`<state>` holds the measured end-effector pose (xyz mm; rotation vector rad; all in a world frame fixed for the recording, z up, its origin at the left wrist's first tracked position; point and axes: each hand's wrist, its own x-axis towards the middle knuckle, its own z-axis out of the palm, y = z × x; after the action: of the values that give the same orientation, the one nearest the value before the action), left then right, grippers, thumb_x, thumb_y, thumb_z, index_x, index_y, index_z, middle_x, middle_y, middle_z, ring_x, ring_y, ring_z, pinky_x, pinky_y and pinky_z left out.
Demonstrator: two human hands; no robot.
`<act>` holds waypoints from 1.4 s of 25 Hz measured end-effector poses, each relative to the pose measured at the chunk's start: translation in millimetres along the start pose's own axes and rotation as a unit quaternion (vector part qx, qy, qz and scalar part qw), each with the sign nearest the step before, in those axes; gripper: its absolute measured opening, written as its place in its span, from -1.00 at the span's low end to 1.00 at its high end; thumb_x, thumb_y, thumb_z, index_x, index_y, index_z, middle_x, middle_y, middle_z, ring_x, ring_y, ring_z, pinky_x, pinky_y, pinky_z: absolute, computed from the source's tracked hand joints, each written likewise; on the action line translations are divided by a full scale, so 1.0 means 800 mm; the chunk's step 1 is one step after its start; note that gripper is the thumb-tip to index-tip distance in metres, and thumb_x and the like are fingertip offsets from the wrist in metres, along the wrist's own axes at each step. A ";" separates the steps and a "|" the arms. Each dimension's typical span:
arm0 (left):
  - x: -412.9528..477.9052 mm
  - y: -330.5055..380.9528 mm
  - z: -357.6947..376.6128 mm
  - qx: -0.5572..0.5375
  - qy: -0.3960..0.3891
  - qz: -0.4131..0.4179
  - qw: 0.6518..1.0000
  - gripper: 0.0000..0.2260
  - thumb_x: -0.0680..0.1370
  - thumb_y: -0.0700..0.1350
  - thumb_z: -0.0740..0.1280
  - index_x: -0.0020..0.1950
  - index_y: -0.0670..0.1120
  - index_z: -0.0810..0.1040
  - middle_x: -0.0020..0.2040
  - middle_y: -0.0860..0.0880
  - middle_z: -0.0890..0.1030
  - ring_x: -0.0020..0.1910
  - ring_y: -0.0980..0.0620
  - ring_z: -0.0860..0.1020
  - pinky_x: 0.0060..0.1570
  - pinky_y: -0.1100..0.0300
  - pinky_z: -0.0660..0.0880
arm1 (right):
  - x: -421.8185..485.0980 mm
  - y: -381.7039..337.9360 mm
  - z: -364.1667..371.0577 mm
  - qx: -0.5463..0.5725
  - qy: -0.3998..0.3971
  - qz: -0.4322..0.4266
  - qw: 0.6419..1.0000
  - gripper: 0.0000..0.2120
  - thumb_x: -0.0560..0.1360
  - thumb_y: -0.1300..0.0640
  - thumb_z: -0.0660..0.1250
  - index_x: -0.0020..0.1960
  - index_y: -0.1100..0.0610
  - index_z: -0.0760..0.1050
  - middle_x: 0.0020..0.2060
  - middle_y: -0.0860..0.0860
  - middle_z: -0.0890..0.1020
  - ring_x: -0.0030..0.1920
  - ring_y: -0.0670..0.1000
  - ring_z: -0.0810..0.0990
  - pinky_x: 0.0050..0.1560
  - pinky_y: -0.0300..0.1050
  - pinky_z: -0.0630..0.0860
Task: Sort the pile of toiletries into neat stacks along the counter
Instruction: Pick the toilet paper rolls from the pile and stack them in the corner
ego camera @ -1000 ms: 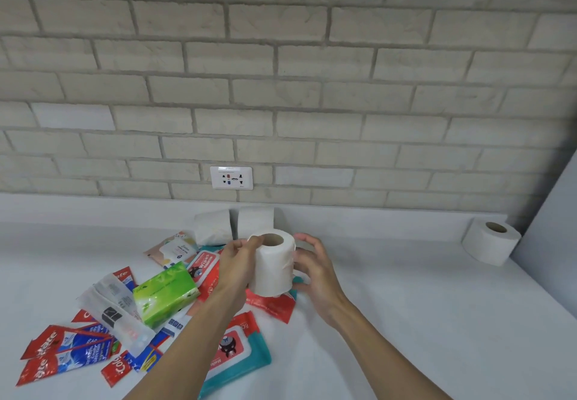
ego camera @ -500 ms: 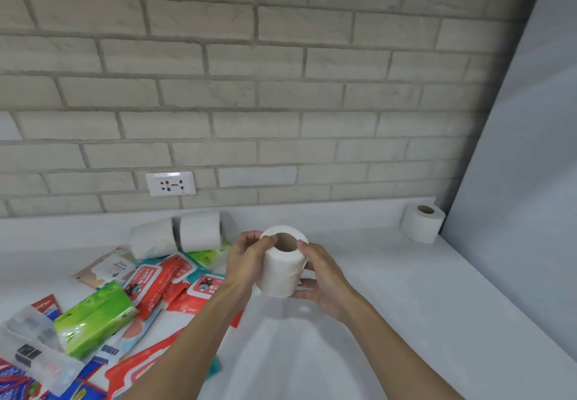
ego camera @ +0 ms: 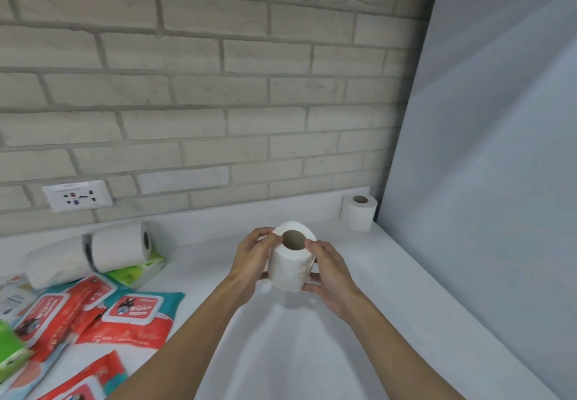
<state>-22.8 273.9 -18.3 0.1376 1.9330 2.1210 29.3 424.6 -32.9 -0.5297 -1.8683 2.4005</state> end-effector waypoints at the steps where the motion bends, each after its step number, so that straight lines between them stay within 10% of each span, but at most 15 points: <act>1: 0.004 -0.001 0.012 -0.001 -0.002 -0.004 1.000 -0.80 0.41 -0.01 0.35 0.02 0.04 0.59 0.06 0.02 0.63 0.08 -0.04 0.59 -0.15 0.03 0.57 | 0.002 -0.001 -0.009 0.005 0.010 -0.003 1.000 -0.70 0.54 -0.03 0.30 0.22 0.05 0.46 0.05 0.00 0.58 0.09 0.16 0.62 -0.02 0.10 0.63; 35: 0.198 -0.094 0.302 -0.035 -0.001 -0.076 0.997 -0.75 0.62 -0.12 0.23 0.27 -0.08 0.56 0.19 -0.01 0.61 0.17 -0.06 0.55 -0.12 0.14 0.63 | 0.198 -0.021 -0.258 -0.022 0.258 -0.025 0.966 -0.69 0.50 -0.20 0.30 0.14 -0.05 0.50 0.05 -0.04 0.63 0.10 0.03 0.59 0.22 0.07 0.52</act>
<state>-105.2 553.4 -84.3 -0.0201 1.8036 2.0846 -60.6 660.6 -97.2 -0.9834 -1.6762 1.9370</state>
